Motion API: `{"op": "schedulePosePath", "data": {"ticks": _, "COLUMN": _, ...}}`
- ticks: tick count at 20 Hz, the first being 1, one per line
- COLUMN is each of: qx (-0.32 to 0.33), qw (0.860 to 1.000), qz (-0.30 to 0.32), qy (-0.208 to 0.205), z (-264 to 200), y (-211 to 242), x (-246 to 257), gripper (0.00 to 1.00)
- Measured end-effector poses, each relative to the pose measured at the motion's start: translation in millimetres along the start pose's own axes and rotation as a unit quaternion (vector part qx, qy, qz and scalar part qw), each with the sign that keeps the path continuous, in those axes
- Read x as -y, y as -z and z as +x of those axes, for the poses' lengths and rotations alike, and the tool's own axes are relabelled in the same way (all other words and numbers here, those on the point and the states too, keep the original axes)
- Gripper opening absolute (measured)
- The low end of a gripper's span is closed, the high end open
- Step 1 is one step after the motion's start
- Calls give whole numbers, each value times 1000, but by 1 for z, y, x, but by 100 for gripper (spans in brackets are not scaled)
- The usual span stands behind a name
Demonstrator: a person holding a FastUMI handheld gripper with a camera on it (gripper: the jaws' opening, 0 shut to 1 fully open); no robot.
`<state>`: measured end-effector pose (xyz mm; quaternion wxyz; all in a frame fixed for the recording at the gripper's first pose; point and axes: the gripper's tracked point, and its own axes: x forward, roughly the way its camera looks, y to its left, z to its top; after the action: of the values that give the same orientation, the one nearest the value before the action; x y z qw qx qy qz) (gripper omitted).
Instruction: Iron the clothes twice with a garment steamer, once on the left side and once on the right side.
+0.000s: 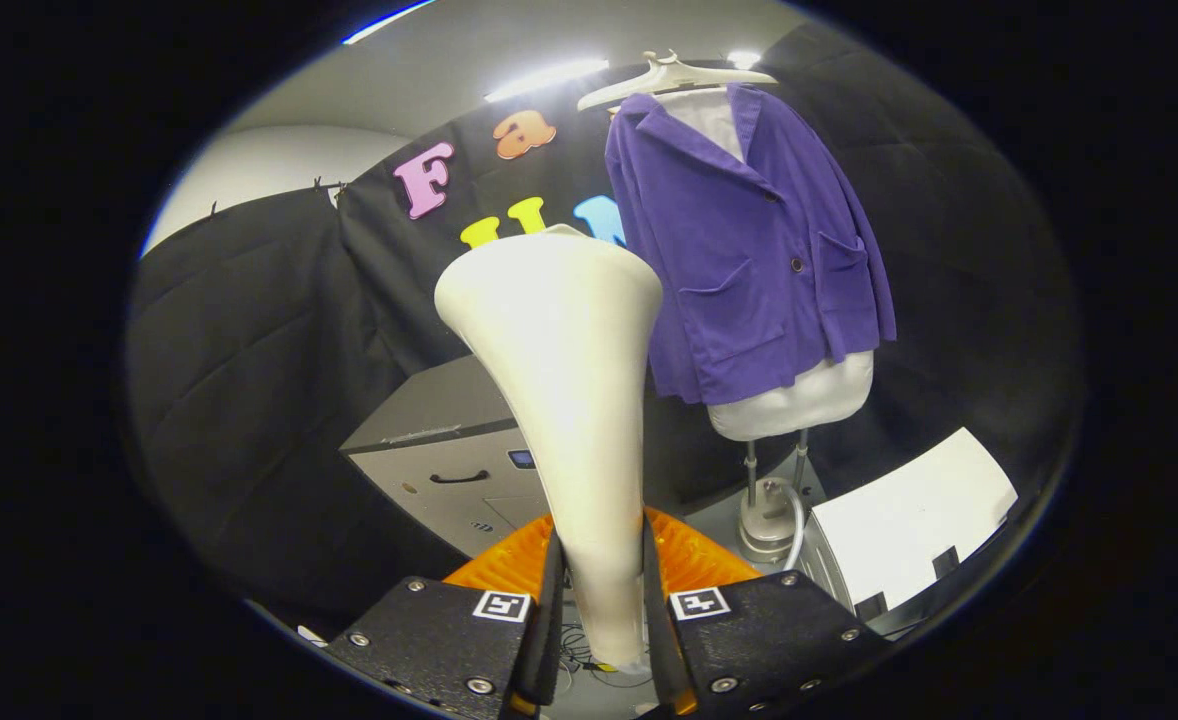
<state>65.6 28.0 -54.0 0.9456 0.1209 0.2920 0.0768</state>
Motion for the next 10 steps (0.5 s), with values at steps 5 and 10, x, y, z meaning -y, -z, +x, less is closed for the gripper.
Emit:
{"op": "schedulePosePath", "data": {"ticks": 5, "qx": -12, "qw": 1000, "qz": -6, "qy": -12, "z": -4, "y": 12, "x": -13, "gripper": 36}}
{"op": "schedulePosePath", "data": {"ticks": 10, "qx": -19, "qw": 1000, "qz": -3, "qy": -9, "z": -1, "y": 17, "x": -13, "gripper": 37}}
